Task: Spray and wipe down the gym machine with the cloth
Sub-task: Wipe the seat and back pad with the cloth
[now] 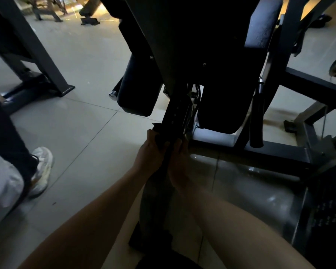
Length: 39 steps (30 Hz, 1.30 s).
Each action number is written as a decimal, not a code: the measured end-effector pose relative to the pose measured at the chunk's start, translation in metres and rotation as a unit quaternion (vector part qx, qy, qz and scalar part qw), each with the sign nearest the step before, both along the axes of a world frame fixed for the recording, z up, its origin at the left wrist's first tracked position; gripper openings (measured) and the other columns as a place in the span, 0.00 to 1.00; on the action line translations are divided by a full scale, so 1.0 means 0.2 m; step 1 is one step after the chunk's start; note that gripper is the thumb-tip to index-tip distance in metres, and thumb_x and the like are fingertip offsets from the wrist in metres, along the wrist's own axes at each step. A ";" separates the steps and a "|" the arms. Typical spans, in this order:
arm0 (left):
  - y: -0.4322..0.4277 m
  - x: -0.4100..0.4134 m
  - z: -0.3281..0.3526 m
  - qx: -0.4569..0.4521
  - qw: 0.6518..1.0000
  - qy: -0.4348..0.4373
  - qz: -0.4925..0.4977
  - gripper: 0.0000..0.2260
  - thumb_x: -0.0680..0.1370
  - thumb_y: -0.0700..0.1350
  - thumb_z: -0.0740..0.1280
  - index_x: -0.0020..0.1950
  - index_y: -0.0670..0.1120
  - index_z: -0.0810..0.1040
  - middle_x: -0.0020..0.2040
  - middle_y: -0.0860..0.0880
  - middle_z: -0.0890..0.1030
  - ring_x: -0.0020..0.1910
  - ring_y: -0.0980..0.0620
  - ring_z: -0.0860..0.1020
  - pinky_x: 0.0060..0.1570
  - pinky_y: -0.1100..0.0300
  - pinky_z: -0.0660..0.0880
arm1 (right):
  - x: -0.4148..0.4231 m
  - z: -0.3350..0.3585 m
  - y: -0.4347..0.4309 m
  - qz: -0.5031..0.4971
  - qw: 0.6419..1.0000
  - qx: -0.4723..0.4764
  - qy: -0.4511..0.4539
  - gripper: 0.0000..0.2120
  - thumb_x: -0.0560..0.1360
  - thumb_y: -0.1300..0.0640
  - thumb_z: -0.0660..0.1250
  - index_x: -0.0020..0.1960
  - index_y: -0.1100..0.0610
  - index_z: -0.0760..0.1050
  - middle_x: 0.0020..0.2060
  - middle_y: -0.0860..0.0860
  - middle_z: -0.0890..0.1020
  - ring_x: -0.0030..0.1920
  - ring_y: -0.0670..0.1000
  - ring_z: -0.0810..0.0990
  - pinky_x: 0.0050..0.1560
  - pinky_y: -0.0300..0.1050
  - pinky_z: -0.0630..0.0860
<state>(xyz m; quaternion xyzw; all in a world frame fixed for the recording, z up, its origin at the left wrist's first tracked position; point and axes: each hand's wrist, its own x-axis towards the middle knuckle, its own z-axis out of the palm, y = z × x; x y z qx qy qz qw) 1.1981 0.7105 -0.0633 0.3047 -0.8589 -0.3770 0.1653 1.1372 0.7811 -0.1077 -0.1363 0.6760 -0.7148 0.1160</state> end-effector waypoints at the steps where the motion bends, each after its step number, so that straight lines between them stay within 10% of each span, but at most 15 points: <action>1: 0.00 0.01 -0.01 -0.003 1.000 0.001 0.003 0.13 0.83 0.50 0.64 0.57 0.52 0.59 0.54 0.46 0.80 0.49 0.43 0.81 0.44 0.46 0.80 | -0.01 -0.01 0.00 0.004 1.000 -0.001 0.003 0.10 0.86 0.52 0.53 0.53 0.42 0.72 0.51 0.54 0.79 0.50 0.36 0.79 0.52 0.32 0.74; 15: -0.17 -0.14 0.00 -0.063 0.992 0.020 -0.105 0.17 0.82 0.49 0.65 0.65 0.44 0.64 0.56 0.44 0.80 0.53 0.43 0.81 0.44 0.54 0.72 | 0.02 0.02 0.00 0.019 0.999 0.042 -0.019 0.11 0.86 0.58 0.52 0.61 0.57 0.71 0.45 0.46 0.77 0.42 0.33 0.78 0.42 0.24 0.71; 23: -0.19 -0.13 0.05 0.023 0.991 0.039 -0.129 0.20 0.83 0.49 0.63 0.70 0.42 0.61 0.61 0.39 0.80 0.57 0.38 0.80 0.47 0.53 0.72 | 0.09 0.10 -0.02 -0.010 0.979 0.199 -0.040 0.17 0.86 0.52 0.55 0.72 0.58 0.69 0.59 0.49 0.77 0.60 0.49 0.77 0.61 0.43 0.74; 26: -0.18 -0.03 0.01 0.005 0.987 0.039 -0.154 0.20 0.84 0.49 0.63 0.70 0.41 0.62 0.59 0.38 0.81 0.54 0.38 0.81 0.45 0.51 0.74 | 0.21 0.11 0.00 -0.012 0.981 0.192 -0.032 0.18 0.86 0.54 0.54 0.73 0.59 0.68 0.63 0.54 0.76 0.61 0.51 0.75 0.49 0.27 0.69; 31: -0.18 0.17 -0.09 0.003 0.975 0.037 -0.219 0.19 0.84 0.49 0.63 0.71 0.43 0.63 0.56 0.40 0.81 0.49 0.43 0.80 0.41 0.53 0.75 | 0.38 0.10 0.03 -0.049 0.975 0.171 -0.134 0.14 0.86 0.55 0.53 0.64 0.62 0.72 0.55 0.55 0.77 0.51 0.49 0.76 0.35 0.27 0.68; 36: -0.10 0.43 -0.19 0.067 0.972 0.023 -0.223 0.12 0.84 0.51 0.61 0.65 0.46 0.69 0.45 0.48 0.76 0.39 0.49 0.77 0.28 0.71 0.68 | 0.56 0.11 0.06 -0.054 0.963 0.238 -0.112 0.20 0.85 0.46 0.49 0.68 0.52 0.74 0.61 0.56 0.80 0.60 0.56 0.78 0.61 0.52 0.75; 39: -0.07 0.55 -0.29 0.038 0.957 0.017 -0.288 0.21 0.80 0.38 0.66 0.71 0.44 0.64 0.50 0.48 0.74 0.48 0.46 0.79 0.37 0.71 0.66 | 0.65 0.15 0.08 -0.048 0.959 0.256 -0.111 0.20 0.85 0.47 0.51 0.73 0.49 0.70 0.68 0.55 0.76 0.66 0.58 0.75 0.67 0.51 0.70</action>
